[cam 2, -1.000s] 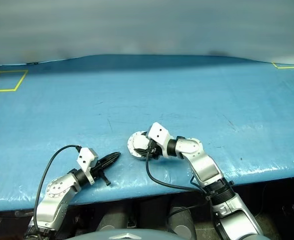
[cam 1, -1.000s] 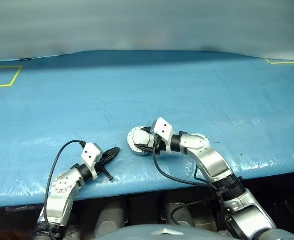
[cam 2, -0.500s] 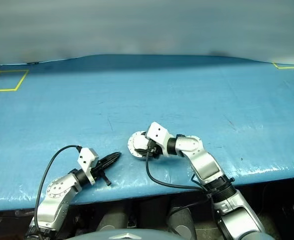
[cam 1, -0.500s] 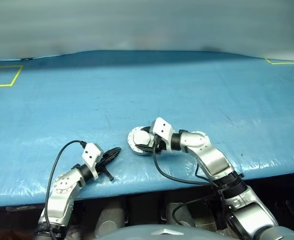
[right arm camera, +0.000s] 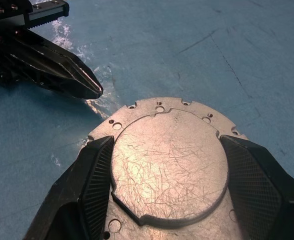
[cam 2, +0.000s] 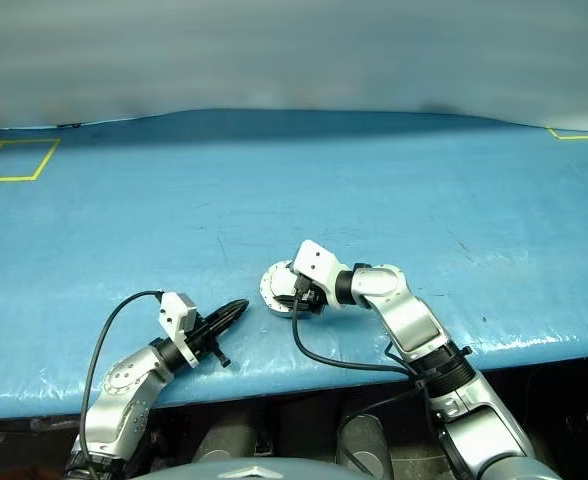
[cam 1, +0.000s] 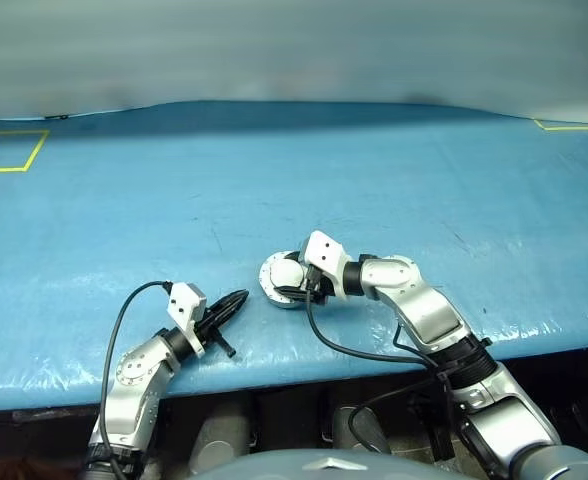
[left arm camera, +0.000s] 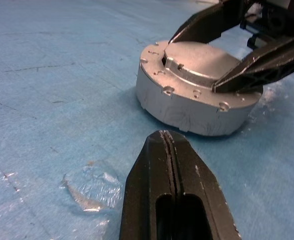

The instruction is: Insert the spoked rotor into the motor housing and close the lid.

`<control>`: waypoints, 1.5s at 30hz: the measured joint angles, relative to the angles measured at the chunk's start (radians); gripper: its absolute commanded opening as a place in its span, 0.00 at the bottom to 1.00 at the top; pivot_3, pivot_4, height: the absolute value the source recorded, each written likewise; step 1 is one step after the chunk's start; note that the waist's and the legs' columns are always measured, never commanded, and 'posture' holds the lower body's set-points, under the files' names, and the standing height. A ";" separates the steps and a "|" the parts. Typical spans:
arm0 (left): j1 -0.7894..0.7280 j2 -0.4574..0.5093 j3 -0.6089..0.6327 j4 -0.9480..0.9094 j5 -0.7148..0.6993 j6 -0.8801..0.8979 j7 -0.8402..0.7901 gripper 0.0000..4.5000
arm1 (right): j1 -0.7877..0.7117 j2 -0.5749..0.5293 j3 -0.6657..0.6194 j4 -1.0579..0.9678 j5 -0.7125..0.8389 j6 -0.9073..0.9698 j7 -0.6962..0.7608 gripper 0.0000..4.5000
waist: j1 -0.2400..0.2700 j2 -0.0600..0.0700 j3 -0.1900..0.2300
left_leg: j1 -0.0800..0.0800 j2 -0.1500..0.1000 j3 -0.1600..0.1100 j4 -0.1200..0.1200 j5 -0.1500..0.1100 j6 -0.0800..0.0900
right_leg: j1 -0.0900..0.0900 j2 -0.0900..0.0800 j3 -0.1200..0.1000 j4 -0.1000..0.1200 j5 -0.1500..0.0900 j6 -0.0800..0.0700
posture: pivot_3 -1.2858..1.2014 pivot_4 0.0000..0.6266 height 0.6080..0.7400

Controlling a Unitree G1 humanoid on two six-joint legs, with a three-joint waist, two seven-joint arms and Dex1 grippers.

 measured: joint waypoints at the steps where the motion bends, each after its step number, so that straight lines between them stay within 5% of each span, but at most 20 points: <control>1: -0.014 -0.008 0.011 0.000 -0.028 0.003 -0.007 0.00 | 0.000 0.000 0.000 0.000 0.000 0.001 0.000 0.67 | 0.001 0.000 0.000 | 0.000 0.000 0.000 0.000 0.000 0.000 | 0.000 0.001 0.000 0.000 0.000 0.000 | 0.52 0.24 1.00; 21: -0.272 -0.028 -0.081 0.203 0.053 0.015 -0.084 0.00 | 0.042 0.016 -0.011 -0.024 0.000 0.003 -0.056 0.67 | 0.001 -0.001 -0.002 | 0.003 -0.001 0.000 0.001 0.001 0.001 | 0.004 0.003 -0.002 0.000 0.000 0.000 | 0.52 0.24 1.00; 45: -0.246 0.009 -0.077 0.175 0.052 0.046 -0.118 0.00 | 0.047 0.023 -0.012 -0.015 0.000 0.002 -0.067 0.67 | 0.002 -0.001 -0.006 | 0.004 0.000 -0.001 0.000 -0.003 -0.005 | 0.004 0.000 -0.002 0.000 0.000 0.000 | 0.52 0.24 1.00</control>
